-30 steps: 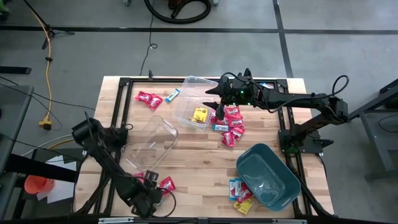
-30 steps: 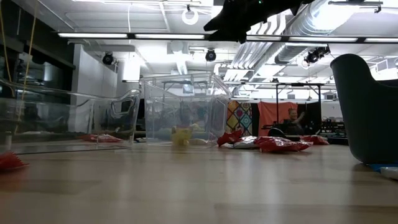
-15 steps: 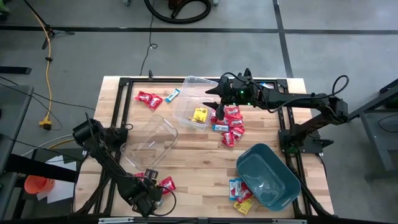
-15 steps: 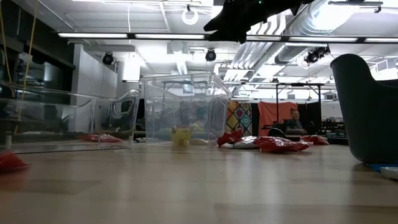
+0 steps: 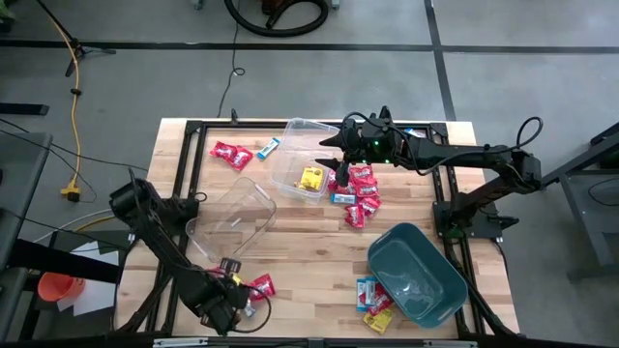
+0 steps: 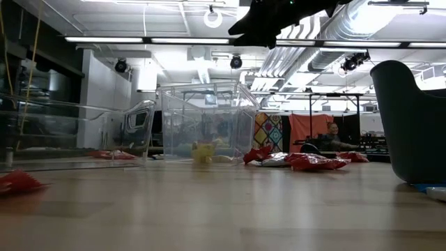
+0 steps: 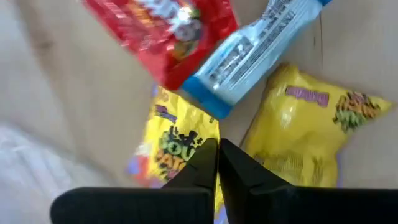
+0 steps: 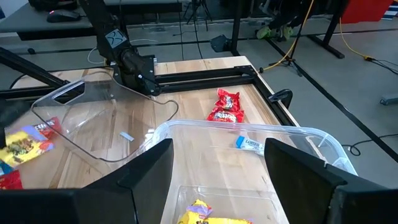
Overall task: Sort candy
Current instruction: Put the yellow candy into the transparent container
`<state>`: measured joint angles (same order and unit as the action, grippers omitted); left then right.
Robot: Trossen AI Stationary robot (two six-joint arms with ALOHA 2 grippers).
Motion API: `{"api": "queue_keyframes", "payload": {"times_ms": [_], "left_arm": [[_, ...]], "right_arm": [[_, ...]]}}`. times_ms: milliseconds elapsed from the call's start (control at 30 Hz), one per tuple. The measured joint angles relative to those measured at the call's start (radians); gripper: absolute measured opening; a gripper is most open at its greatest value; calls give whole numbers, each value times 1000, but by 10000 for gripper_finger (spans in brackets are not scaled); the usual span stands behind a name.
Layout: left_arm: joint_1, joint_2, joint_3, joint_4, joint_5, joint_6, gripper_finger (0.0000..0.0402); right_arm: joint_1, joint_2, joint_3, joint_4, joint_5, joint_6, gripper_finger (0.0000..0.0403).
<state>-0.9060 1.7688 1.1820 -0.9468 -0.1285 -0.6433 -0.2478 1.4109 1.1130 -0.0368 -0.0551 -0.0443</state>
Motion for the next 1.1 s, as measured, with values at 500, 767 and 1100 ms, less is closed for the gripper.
{"api": "queue_keyframes", "payload": {"times_ms": [500,767,1100], "left_arm": [[119,-338,72,18,-778,387,0],[315,-500,-41,102,-1069,625,0],[717,-752,-506,1202,-517,1223,0]], "right_arm": [[0,0,0,0,0,2,250],[0,0,0,0,-1,10,250],[0,0,0,1,-1,10,250]]}}
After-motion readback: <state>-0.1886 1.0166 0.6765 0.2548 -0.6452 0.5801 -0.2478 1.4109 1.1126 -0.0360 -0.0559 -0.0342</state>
